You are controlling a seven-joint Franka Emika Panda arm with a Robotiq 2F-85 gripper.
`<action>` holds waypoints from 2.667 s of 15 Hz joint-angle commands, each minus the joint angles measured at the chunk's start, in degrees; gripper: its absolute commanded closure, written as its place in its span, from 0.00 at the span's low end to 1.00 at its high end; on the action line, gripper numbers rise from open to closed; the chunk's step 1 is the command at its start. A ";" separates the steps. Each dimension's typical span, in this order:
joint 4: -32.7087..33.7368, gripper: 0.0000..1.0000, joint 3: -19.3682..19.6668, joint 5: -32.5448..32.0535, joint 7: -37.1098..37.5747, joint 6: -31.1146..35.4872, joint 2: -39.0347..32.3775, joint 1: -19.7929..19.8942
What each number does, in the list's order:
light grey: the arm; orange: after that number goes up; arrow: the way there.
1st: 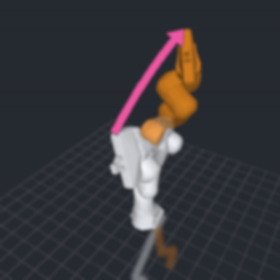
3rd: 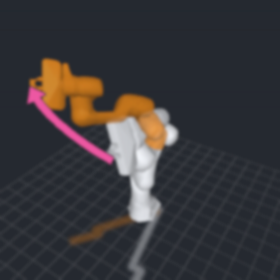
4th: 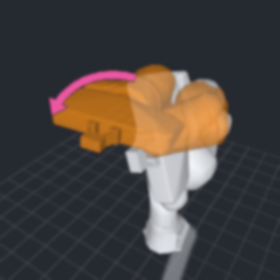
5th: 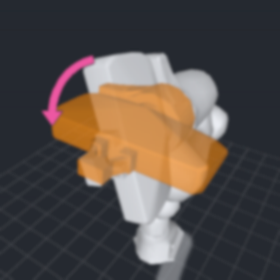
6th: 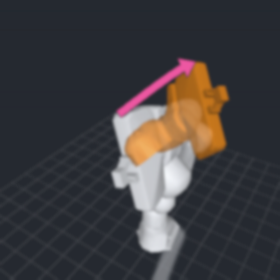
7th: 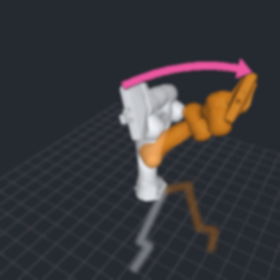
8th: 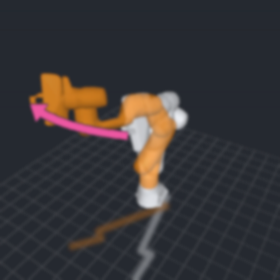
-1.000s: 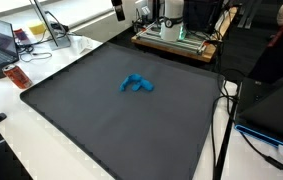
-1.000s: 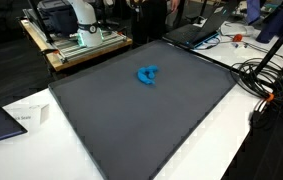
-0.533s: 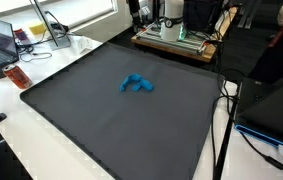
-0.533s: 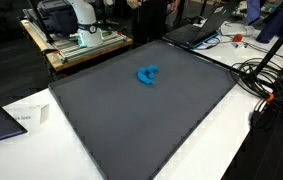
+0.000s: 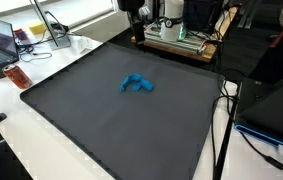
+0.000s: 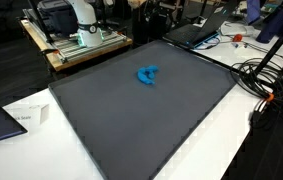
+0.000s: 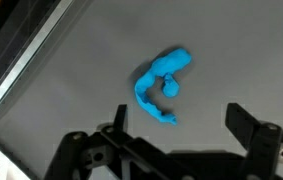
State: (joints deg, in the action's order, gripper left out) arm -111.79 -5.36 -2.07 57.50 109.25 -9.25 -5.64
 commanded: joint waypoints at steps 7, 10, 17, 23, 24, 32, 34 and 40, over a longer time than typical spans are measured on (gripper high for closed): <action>8.07 0.00 0.45 -2.70 -13.45 -5.15 -11.49 -3.66; 10.28 0.00 1.11 -2.61 -15.00 -6.22 -14.34 -4.36; 18.15 0.00 2.40 -5.89 -15.93 -8.72 -23.67 -7.39; 27.08 0.00 3.41 -8.87 -26.50 -13.87 -32.72 -8.08; 28.41 0.00 3.70 -9.45 -28.38 -14.48 -34.02 -8.28; 37.83 0.00 4.44 -9.71 -39.31 -17.28 -41.20 -7.66; 38.93 0.00 4.51 -8.44 -41.40 -17.31 -41.14 -6.12; 41.26 0.00 4.07 -2.93 -48.96 -19.18 -41.43 0.72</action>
State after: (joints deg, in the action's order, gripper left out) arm -73.35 -0.84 -8.90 12.87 92.63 -49.42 -8.12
